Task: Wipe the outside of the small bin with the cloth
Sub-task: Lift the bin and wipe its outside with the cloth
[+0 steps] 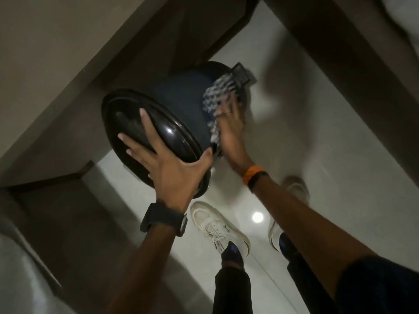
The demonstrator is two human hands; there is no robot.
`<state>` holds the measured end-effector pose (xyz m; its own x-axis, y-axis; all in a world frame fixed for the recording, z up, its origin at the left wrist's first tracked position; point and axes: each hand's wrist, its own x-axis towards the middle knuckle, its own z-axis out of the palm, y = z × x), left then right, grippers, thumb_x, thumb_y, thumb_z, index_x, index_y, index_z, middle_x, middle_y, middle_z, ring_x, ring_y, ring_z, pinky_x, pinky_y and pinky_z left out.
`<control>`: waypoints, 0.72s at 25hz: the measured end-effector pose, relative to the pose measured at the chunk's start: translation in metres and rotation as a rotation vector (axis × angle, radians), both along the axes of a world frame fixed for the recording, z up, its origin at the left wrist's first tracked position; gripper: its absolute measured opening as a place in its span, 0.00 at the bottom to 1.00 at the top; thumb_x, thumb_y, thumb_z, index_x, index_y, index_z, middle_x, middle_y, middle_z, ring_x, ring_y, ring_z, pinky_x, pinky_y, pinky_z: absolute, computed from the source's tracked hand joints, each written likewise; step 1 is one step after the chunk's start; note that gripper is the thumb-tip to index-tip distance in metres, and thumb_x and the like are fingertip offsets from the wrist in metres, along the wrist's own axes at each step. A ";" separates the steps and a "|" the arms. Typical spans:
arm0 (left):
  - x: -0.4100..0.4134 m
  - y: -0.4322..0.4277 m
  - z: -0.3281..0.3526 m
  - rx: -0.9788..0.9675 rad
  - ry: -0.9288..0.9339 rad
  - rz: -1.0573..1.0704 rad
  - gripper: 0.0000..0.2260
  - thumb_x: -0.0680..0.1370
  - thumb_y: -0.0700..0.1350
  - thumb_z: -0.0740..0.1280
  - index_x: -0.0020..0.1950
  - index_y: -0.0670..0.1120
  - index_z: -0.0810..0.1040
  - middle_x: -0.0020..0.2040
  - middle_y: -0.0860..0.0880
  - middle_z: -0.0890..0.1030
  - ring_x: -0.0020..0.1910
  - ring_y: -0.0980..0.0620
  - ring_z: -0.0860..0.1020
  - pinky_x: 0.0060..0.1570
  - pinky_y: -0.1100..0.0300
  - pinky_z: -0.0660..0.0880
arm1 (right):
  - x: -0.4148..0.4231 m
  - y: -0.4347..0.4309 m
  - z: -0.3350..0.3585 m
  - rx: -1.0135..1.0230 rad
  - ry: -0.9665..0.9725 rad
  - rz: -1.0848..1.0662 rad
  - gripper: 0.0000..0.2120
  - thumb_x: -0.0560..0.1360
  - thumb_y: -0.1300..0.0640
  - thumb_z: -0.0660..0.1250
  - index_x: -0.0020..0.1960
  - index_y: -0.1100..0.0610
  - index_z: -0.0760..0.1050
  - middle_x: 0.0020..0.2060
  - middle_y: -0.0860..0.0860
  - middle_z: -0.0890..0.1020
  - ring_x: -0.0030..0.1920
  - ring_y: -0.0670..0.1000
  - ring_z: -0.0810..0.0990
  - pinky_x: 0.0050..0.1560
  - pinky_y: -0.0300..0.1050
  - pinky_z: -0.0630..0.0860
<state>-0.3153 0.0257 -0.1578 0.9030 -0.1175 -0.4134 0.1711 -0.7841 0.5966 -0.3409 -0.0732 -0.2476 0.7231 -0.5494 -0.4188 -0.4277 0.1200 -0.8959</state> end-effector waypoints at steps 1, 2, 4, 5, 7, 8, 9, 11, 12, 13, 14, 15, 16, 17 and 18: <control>-0.001 0.003 0.001 -0.012 -0.001 0.040 0.59 0.66 0.49 0.81 0.82 0.61 0.41 0.81 0.38 0.31 0.80 0.36 0.34 0.73 0.44 0.43 | -0.009 0.023 0.010 -0.052 -0.067 0.060 0.24 0.88 0.51 0.50 0.82 0.43 0.51 0.85 0.50 0.50 0.85 0.56 0.46 0.84 0.64 0.47; 0.000 0.006 0.003 -0.027 -0.007 0.064 0.58 0.66 0.46 0.80 0.82 0.62 0.41 0.82 0.38 0.32 0.80 0.37 0.34 0.74 0.45 0.45 | -0.020 0.040 0.014 -0.131 -0.094 0.162 0.24 0.87 0.49 0.51 0.82 0.40 0.50 0.85 0.48 0.48 0.85 0.55 0.44 0.84 0.64 0.44; 0.004 0.012 0.008 -0.027 -0.007 0.069 0.56 0.66 0.41 0.76 0.82 0.62 0.42 0.82 0.38 0.34 0.81 0.39 0.36 0.76 0.47 0.48 | -0.018 0.033 -0.005 -0.277 -0.041 0.228 0.26 0.87 0.53 0.54 0.83 0.44 0.50 0.85 0.52 0.47 0.85 0.57 0.42 0.84 0.63 0.41; 0.005 0.010 0.010 -0.024 0.001 0.077 0.56 0.66 0.39 0.74 0.81 0.63 0.43 0.82 0.38 0.34 0.81 0.41 0.37 0.78 0.46 0.49 | -0.006 0.016 -0.017 -0.241 0.029 0.163 0.26 0.87 0.56 0.55 0.83 0.50 0.51 0.85 0.54 0.47 0.85 0.58 0.42 0.85 0.62 0.41; 0.011 0.004 0.014 -0.007 0.015 0.115 0.56 0.65 0.36 0.74 0.80 0.66 0.43 0.82 0.39 0.34 0.82 0.40 0.39 0.79 0.42 0.55 | 0.021 -0.024 -0.033 -0.028 0.161 -0.014 0.25 0.88 0.58 0.52 0.83 0.57 0.51 0.85 0.56 0.49 0.85 0.57 0.44 0.85 0.60 0.45; 0.016 -0.001 0.017 0.008 0.027 0.145 0.57 0.66 0.36 0.75 0.80 0.67 0.43 0.82 0.39 0.34 0.82 0.38 0.40 0.78 0.41 0.57 | 0.030 -0.037 -0.035 0.050 0.170 -0.074 0.25 0.88 0.56 0.51 0.83 0.56 0.51 0.85 0.56 0.50 0.85 0.56 0.46 0.85 0.60 0.47; 0.022 -0.005 0.019 0.023 0.047 0.179 0.57 0.66 0.36 0.75 0.79 0.68 0.44 0.82 0.39 0.35 0.82 0.36 0.42 0.77 0.40 0.59 | 0.034 -0.040 -0.030 0.063 0.162 -0.073 0.24 0.88 0.54 0.50 0.83 0.55 0.52 0.84 0.56 0.51 0.85 0.56 0.47 0.85 0.61 0.48; 0.036 -0.006 0.028 0.009 0.106 0.257 0.57 0.64 0.37 0.76 0.79 0.68 0.45 0.83 0.40 0.41 0.81 0.33 0.51 0.74 0.36 0.65 | 0.022 -0.018 -0.011 -0.185 0.121 0.062 0.24 0.87 0.53 0.51 0.82 0.52 0.55 0.83 0.60 0.56 0.84 0.60 0.51 0.84 0.66 0.50; 0.042 -0.003 0.029 -0.033 0.130 0.296 0.56 0.63 0.39 0.76 0.79 0.66 0.47 0.83 0.40 0.48 0.79 0.33 0.58 0.71 0.35 0.69 | 0.007 -0.001 -0.006 -0.375 0.081 0.168 0.24 0.85 0.53 0.52 0.81 0.49 0.55 0.82 0.60 0.59 0.84 0.60 0.53 0.83 0.69 0.53; 0.047 0.001 0.030 -0.087 0.131 0.334 0.55 0.62 0.40 0.77 0.80 0.64 0.49 0.81 0.40 0.56 0.75 0.35 0.65 0.68 0.36 0.72 | -0.008 0.014 -0.001 -0.530 0.024 0.266 0.26 0.84 0.51 0.52 0.81 0.46 0.54 0.83 0.55 0.60 0.84 0.59 0.52 0.82 0.70 0.53; 0.051 0.006 0.029 -0.114 0.112 0.341 0.54 0.61 0.43 0.77 0.80 0.61 0.50 0.79 0.41 0.62 0.72 0.37 0.70 0.67 0.38 0.74 | -0.020 0.027 0.000 -0.549 0.011 0.353 0.27 0.84 0.48 0.51 0.81 0.40 0.51 0.84 0.48 0.56 0.85 0.55 0.50 0.82 0.69 0.51; 0.051 0.010 0.030 -0.094 0.081 0.302 0.53 0.61 0.46 0.77 0.81 0.59 0.52 0.78 0.43 0.65 0.71 0.39 0.71 0.68 0.40 0.74 | -0.025 0.029 -0.006 -0.548 0.022 0.399 0.27 0.84 0.45 0.50 0.81 0.37 0.49 0.83 0.42 0.50 0.85 0.52 0.46 0.83 0.68 0.47; 0.048 0.016 0.030 -0.034 0.049 0.219 0.53 0.62 0.50 0.78 0.81 0.58 0.52 0.79 0.44 0.64 0.74 0.41 0.70 0.70 0.41 0.72 | -0.020 0.020 -0.010 -0.537 0.075 0.401 0.26 0.84 0.44 0.48 0.82 0.38 0.48 0.83 0.40 0.48 0.85 0.50 0.44 0.84 0.66 0.45; 0.041 0.020 0.030 0.027 0.019 0.110 0.53 0.63 0.55 0.78 0.81 0.59 0.51 0.82 0.46 0.61 0.77 0.43 0.67 0.73 0.42 0.69 | -0.008 0.005 -0.022 -0.486 0.173 0.359 0.26 0.85 0.46 0.47 0.82 0.42 0.50 0.84 0.44 0.49 0.85 0.51 0.45 0.84 0.64 0.46; 0.033 0.024 0.029 0.072 -0.017 -0.005 0.53 0.64 0.60 0.77 0.82 0.59 0.50 0.84 0.49 0.56 0.80 0.45 0.62 0.76 0.40 0.66 | 0.005 -0.016 -0.035 -0.363 0.260 0.264 0.25 0.86 0.48 0.47 0.83 0.46 0.53 0.84 0.48 0.52 0.85 0.53 0.48 0.85 0.62 0.48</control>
<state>-0.2827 0.0494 -0.1289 0.9092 -0.0925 -0.4058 0.1577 -0.8258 0.5414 -0.3358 -0.0894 -0.2831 0.7540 -0.5054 -0.4196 -0.6157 -0.3211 -0.7196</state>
